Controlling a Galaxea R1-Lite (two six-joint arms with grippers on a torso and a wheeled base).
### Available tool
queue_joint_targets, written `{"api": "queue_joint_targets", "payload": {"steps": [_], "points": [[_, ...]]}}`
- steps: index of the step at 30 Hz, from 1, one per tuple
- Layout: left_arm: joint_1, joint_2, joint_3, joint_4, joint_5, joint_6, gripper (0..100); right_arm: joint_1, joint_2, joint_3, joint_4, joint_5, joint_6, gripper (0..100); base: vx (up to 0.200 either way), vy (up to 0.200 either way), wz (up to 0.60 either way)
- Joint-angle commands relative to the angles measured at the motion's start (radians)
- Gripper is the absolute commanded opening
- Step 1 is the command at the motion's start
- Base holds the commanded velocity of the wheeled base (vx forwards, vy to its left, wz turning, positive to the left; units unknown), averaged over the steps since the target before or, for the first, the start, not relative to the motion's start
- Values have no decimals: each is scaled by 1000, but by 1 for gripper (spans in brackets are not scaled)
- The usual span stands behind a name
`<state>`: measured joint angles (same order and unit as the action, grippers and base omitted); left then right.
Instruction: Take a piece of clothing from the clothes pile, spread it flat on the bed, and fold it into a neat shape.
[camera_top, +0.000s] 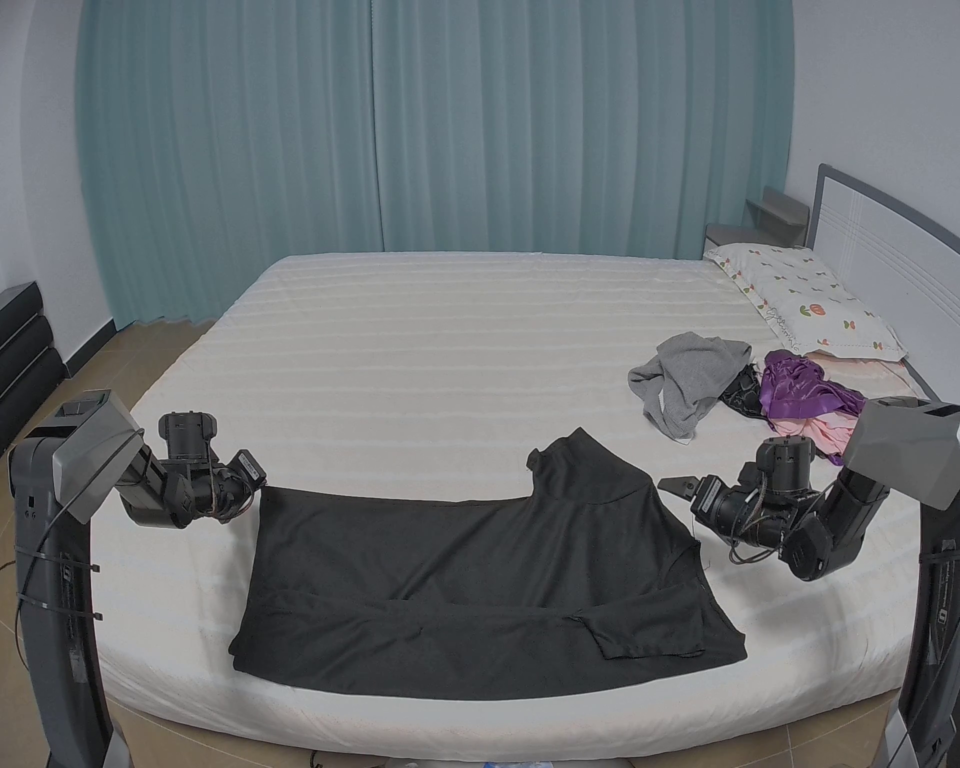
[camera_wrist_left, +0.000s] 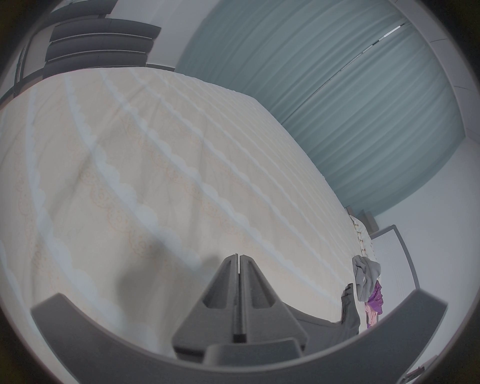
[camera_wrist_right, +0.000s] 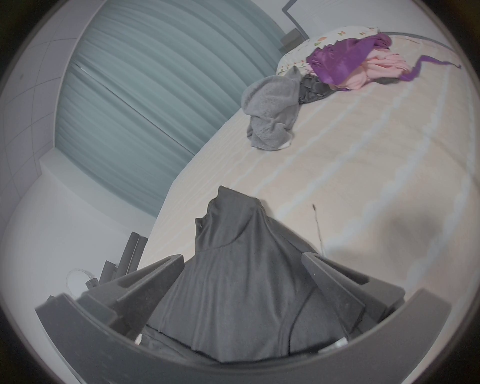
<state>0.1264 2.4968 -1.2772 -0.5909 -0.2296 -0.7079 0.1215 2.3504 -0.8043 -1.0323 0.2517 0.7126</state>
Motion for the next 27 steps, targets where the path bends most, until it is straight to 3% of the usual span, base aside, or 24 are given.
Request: {"api": "queue_joint_targets", "payload": {"steps": [1, 7, 14, 27], "points": [[6, -13, 4, -1, -5, -4, 0, 7, 67, -182, 106, 4, -50, 100, 0, 0, 0], [7, -13, 7, -1, -5, -4, 0, 23, 162, -455, 348, 3, -91, 100, 0, 0, 0], [7, -16, 13, -1, -4, -4, 0, 37, 311, -756, 520, -14, -93, 100, 0, 0, 0], [7, -15, 13, -1, -5, -2, 0, 38, 403, -923, 554, -32, -110, 100, 0, 0, 0]]}}
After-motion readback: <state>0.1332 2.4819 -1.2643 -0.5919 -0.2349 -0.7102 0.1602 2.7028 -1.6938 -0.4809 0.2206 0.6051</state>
